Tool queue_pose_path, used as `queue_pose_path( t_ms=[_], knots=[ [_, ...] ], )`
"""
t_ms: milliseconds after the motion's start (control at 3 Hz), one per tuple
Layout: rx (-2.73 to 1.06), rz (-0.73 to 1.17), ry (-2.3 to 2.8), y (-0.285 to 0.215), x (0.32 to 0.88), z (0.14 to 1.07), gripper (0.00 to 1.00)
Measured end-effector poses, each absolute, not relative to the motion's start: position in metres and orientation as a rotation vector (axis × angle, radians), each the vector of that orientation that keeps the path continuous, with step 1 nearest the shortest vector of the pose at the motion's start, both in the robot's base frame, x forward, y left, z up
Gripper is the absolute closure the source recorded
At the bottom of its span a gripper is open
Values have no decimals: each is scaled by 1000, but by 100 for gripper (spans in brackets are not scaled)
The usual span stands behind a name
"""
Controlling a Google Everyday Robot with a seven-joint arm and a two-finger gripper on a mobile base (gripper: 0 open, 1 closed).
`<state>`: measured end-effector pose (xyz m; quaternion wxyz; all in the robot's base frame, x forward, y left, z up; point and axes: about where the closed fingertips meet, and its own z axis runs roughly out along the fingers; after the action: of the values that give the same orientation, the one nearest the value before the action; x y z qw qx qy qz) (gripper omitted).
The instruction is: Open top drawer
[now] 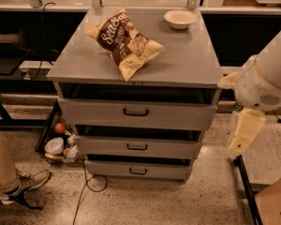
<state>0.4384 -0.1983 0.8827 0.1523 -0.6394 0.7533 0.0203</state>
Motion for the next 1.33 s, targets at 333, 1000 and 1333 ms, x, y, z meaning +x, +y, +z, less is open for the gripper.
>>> queue_pose_path(
  t_ms=[333,1000,1333],
  knots=[
    [-1878,217,2126,-185,435,820,0],
    [-1935,153,2088,-182,457,783,0],
    [-1927,-1,2046,-189,501,750,0]
  ],
)
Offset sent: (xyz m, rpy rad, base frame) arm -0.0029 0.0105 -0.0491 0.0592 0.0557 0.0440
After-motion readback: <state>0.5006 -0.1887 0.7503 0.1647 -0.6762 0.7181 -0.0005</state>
